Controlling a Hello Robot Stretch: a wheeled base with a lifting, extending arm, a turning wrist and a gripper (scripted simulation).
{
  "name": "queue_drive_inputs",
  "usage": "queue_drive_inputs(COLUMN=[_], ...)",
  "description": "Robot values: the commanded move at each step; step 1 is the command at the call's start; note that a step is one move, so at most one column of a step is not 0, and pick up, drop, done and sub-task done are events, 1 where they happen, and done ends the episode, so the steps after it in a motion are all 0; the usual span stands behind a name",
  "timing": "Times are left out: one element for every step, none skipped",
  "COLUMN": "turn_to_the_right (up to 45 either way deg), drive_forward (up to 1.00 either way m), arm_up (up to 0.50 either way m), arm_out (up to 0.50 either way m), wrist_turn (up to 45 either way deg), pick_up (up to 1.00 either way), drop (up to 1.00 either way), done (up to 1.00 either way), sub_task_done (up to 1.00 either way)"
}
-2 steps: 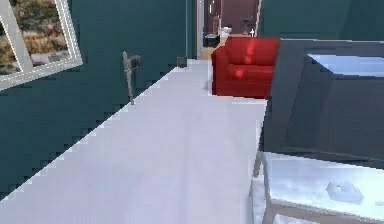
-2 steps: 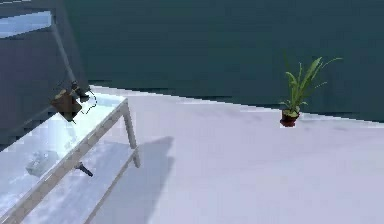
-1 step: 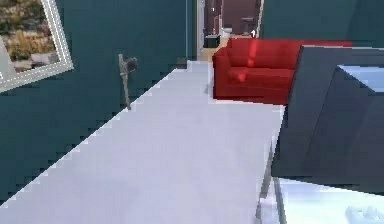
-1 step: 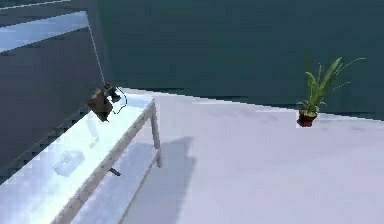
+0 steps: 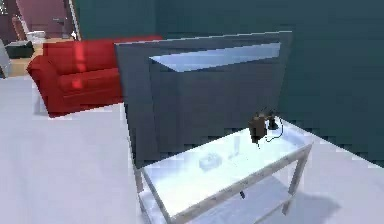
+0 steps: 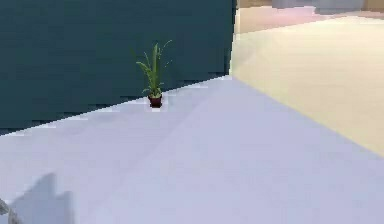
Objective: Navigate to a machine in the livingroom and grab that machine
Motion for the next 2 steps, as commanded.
queue_drive_inputs(turn_to_the_right=[45.0,12.0], drive_forward=[0.00,0.00], arm_up=[0.00,0.00], arm_out=[0.00,0.00], wrist_turn=[0.0,0.0], pick_up=[0.00,0.00], drop=[0.00,0.00], done=[0.00,0.00], sub_task_done=[0.00,0.00])
